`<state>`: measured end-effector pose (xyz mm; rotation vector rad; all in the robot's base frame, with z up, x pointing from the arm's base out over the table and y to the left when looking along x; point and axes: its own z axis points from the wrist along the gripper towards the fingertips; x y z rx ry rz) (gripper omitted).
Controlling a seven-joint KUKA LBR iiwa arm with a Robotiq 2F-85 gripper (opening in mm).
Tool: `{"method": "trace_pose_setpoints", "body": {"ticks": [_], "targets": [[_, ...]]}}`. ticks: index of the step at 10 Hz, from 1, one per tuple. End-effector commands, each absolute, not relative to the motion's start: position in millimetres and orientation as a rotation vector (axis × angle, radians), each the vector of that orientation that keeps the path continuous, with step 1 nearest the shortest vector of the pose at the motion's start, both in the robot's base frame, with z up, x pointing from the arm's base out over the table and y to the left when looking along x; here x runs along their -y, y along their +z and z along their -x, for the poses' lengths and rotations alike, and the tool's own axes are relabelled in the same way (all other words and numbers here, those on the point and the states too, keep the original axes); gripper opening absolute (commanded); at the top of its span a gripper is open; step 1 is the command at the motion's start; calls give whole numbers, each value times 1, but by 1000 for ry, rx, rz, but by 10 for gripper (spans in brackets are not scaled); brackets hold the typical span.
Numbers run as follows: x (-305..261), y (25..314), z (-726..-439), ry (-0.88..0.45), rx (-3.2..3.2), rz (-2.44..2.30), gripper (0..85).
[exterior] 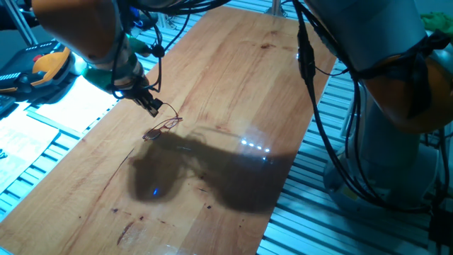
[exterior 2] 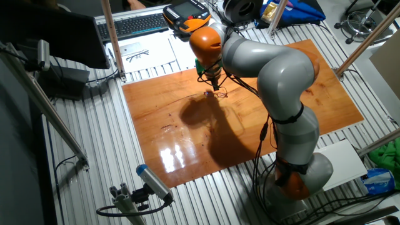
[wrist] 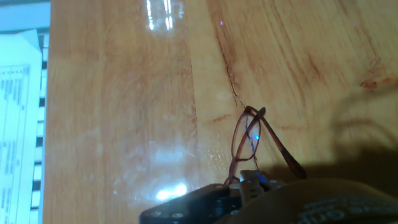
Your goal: Unfold the leg of the glasses (with one hand)
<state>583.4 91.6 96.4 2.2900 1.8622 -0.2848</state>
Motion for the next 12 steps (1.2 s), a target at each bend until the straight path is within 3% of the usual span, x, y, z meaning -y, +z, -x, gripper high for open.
{"method": "trace_pose_setpoints", "body": {"ticks": [1, 12], "targets": [[-93, 94, -583, -278, -1854, -2294, 0], [-90, 71, -600, -262, -1808, -2239, 0]]}}
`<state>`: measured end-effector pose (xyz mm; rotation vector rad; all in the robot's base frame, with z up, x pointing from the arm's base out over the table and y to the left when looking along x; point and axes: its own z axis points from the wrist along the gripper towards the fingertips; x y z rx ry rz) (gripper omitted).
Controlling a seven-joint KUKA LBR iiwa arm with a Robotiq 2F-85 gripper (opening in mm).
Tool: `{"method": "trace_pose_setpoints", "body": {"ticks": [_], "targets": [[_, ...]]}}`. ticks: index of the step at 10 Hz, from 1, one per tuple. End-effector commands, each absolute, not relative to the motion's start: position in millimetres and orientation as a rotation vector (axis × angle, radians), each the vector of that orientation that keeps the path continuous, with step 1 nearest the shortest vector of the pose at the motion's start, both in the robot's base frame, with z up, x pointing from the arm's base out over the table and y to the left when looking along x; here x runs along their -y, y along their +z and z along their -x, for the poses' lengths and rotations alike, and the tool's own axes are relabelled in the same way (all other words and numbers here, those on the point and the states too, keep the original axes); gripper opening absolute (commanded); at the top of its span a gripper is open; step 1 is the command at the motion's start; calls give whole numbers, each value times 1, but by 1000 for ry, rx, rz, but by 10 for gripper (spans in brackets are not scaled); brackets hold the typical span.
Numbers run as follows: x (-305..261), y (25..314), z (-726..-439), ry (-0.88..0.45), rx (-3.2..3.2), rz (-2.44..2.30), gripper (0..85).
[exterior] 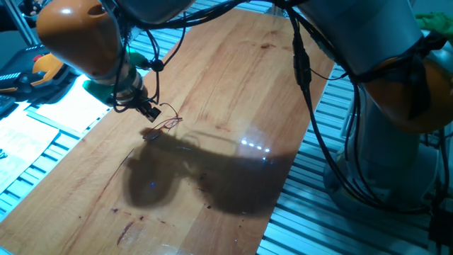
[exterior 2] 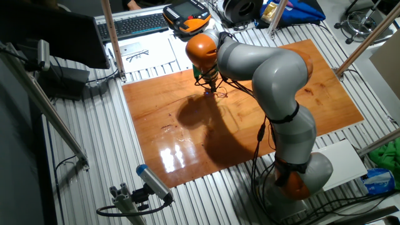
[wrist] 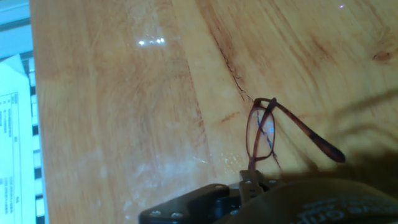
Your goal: Unfold the leg of the glasses (with one hand)
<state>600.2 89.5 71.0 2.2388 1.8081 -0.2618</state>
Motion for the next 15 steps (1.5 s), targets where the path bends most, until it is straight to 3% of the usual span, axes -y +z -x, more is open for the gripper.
{"method": "trace_pose_setpoints", "body": {"ticks": [1, 13, 15], "targets": [[-88, 71, -602, -258, -1813, -2237, 0], [-79, 48, -598, -140, -1774, -2274, 0], [-77, 46, -596, -134, -1766, -2277, 340]]}}
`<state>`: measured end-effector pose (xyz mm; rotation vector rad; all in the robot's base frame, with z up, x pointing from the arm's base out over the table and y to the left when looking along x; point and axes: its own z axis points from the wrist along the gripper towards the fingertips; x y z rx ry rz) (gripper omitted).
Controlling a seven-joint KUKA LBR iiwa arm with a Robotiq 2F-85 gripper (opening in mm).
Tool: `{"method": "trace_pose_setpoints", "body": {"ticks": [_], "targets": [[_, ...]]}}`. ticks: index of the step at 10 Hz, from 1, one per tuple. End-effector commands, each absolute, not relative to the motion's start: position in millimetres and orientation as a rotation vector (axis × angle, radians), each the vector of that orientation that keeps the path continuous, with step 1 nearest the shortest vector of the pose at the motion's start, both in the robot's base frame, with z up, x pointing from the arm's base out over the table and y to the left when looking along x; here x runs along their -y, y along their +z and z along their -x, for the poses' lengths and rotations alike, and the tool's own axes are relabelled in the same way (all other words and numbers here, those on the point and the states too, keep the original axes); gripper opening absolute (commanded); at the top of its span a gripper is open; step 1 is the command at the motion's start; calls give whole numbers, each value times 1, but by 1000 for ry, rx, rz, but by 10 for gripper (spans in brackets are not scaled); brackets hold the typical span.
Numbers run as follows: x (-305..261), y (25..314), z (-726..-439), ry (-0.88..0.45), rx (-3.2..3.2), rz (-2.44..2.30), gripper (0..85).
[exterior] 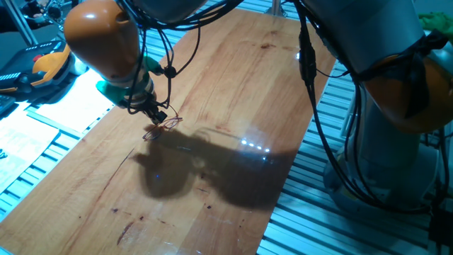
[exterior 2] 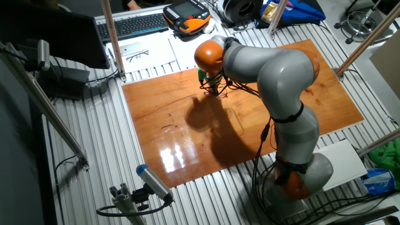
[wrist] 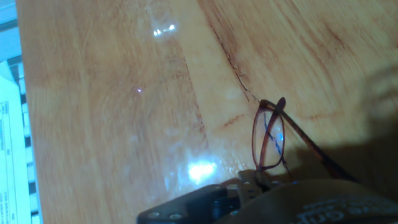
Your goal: Unfold the leg of the glasses (with one hand)
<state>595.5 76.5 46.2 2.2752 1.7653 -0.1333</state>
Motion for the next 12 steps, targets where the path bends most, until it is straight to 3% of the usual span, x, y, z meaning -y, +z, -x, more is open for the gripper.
{"method": "trace_pose_setpoints", "body": {"ticks": [1, 9, 10, 12], "targets": [[-76, 46, -595, -129, -1763, -2274, 340], [-77, 42, -590, -117, -1756, -2274, 340], [-77, 41, -589, -114, -1760, -2272, 170], [-76, 41, -589, -114, -1763, -2264, 170]]}}
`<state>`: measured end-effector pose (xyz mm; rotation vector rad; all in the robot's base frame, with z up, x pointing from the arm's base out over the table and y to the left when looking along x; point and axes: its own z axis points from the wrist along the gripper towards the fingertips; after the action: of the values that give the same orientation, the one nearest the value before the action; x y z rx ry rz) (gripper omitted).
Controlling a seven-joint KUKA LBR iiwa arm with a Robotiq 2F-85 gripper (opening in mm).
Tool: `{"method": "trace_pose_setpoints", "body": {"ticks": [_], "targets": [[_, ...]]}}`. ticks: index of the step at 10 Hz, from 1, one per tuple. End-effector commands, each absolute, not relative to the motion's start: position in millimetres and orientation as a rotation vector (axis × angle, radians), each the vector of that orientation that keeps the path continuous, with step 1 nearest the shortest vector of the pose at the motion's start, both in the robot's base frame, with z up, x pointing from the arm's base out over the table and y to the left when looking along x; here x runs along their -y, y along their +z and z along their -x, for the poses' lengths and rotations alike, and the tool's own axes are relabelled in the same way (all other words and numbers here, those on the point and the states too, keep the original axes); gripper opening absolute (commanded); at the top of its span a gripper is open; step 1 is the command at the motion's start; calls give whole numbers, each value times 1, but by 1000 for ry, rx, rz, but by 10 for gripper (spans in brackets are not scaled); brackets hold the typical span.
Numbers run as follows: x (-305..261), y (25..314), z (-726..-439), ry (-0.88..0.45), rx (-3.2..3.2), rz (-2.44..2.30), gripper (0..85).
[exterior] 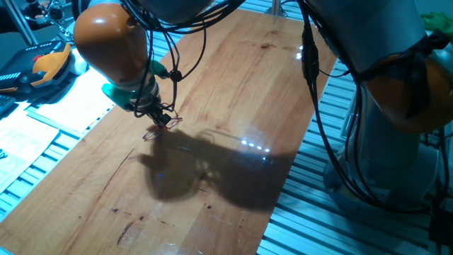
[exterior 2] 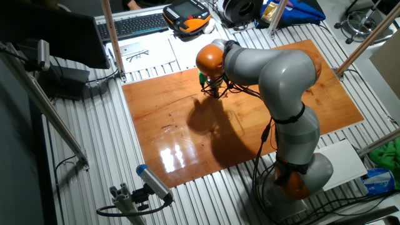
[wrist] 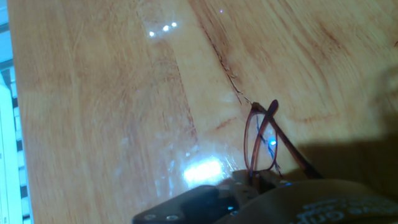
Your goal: Unfold the leg of the glasses (with one hand)
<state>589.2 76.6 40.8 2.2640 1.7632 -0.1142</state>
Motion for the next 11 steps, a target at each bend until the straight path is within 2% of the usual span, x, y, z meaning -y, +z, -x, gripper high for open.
{"method": "trace_pose_setpoints", "body": {"ticks": [1, 10, 11], "targets": [[-76, 41, -589, -115, -1763, -2263, 170], [-78, 39, -587, -108, -1769, -2241, 170], [-79, 38, -585, -104, -1772, -2231, 0]]}}
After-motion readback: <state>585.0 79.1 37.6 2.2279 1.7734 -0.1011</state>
